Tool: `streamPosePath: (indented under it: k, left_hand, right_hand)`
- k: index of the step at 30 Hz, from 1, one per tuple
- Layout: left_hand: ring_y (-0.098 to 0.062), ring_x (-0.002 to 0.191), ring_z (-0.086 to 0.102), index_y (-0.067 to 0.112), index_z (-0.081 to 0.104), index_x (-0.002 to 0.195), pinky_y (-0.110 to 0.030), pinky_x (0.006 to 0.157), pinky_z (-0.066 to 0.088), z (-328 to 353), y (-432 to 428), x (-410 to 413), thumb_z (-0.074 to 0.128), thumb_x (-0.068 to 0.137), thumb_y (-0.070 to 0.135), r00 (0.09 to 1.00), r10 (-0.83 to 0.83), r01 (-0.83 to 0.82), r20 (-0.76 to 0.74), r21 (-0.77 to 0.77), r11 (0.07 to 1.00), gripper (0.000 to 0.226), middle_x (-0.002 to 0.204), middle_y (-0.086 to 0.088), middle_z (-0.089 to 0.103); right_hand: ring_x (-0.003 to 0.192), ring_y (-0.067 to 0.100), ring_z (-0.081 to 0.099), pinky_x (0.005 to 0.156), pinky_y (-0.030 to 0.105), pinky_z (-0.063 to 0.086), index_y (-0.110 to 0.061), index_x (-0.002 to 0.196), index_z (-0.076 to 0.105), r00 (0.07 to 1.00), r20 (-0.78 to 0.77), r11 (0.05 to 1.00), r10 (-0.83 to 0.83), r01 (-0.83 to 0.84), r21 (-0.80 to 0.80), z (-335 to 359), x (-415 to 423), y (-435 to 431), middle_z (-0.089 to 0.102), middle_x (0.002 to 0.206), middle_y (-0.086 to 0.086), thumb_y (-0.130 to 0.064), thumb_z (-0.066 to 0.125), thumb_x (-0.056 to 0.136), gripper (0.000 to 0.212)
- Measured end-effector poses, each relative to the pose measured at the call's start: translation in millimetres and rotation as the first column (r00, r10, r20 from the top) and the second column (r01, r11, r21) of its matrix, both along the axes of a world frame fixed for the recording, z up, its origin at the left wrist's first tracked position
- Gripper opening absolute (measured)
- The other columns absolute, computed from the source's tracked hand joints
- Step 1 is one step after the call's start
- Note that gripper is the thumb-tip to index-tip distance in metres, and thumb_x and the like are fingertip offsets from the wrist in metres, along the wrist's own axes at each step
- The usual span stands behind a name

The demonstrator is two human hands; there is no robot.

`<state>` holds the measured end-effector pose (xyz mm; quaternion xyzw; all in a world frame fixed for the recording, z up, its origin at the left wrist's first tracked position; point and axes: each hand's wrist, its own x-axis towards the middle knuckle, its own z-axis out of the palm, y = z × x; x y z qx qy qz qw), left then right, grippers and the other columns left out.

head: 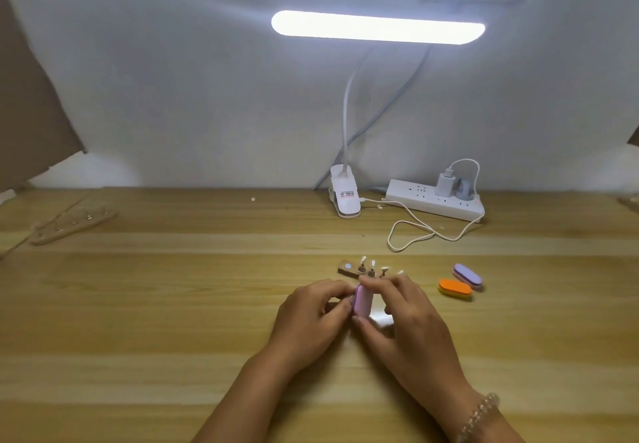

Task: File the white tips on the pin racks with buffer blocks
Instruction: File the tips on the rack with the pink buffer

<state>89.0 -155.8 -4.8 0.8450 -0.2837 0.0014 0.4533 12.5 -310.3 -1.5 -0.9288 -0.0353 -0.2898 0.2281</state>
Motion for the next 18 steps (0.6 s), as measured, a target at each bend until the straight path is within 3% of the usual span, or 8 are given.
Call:
streamPosePath:
  k: [3, 7, 10, 14, 18]
  left_hand:
    - [0.004, 0.090, 0.061, 0.047, 0.062, 0.104, -0.020, 0.070, 0.046, -1.2, -0.9, -0.8, 0.051, 0.089, 0.040, 0.998, 0.009, -0.014, 0.064, 0.079, 0.997, 0.019, 0.097, 0.031, 0.066]
    - [-0.001, 0.089, 0.061, 0.036, 0.067, 0.102, -0.032, 0.076, 0.051, -2.3, -0.4, -1.1, 0.050, 0.087, 0.038, 0.996, 0.039, -0.045, 0.079, 0.074, 0.996, 0.023, 0.099, 0.024, 0.067]
    - [-0.002, 0.090, 0.062, 0.036, 0.068, 0.102, -0.034, 0.077, 0.052, 0.2, -1.6, -1.6, 0.049, 0.088, 0.041, 0.997, 0.029, -0.035, 0.070, 0.082, 0.996, 0.024, 0.098, 0.023, 0.068]
    - [-0.004, 0.088, 0.062, 0.033, 0.069, 0.101, -0.036, 0.076, 0.051, 0.6, -0.7, -1.9, 0.049, 0.086, 0.038, 0.997, 0.028, -0.034, 0.077, 0.086, 0.996, 0.025, 0.097, 0.020, 0.069]
    - [-0.003, 0.091, 0.062, 0.036, 0.069, 0.101, -0.033, 0.076, 0.052, 1.1, -0.9, -1.5, 0.054, 0.091, 0.034, 0.998, 0.028, -0.032, 0.055, 0.065, 0.997, 0.017, 0.097, 0.022, 0.068]
  right_hand:
    - [0.086, 0.016, 0.058, 0.066, 0.023, 0.045, -0.025, 0.115, 0.062, 0.999, 0.007, 0.999, -0.052, 0.052, -0.013, 1.0, 1.3, -0.7, 0.054, 0.100, -0.008, -0.023, 0.082, 0.073, 0.047]
    - [0.084, 0.016, 0.059, 0.062, 0.024, 0.045, -0.027, 0.110, 0.059, 1.000, 0.010, 0.996, -0.008, 0.009, -0.088, -1.6, -1.1, 3.2, 0.053, 0.099, -0.007, -0.025, 0.080, 0.071, 0.044]
    - [0.080, 0.015, 0.059, 0.064, 0.021, 0.041, -0.026, 0.111, 0.060, 0.998, -0.009, 0.998, -0.066, 0.067, 0.013, 1.2, 1.8, -1.4, 0.054, 0.097, -0.009, -0.026, 0.082, 0.072, 0.044]
    - [0.079, 0.014, 0.062, 0.059, 0.019, 0.041, -0.027, 0.111, 0.061, 0.999, -0.020, 0.997, -0.025, 0.023, -0.078, -0.6, -0.1, 3.2, 0.055, 0.100, -0.009, -0.028, 0.082, 0.069, 0.047]
    - [0.076, 0.009, 0.057, 0.061, 0.018, 0.033, -0.028, 0.107, 0.061, 0.994, -0.063, 0.994, -0.086, 0.090, 0.059, 4.1, 2.1, -1.3, 0.055, 0.096, -0.015, -0.033, 0.082, 0.073, 0.040]
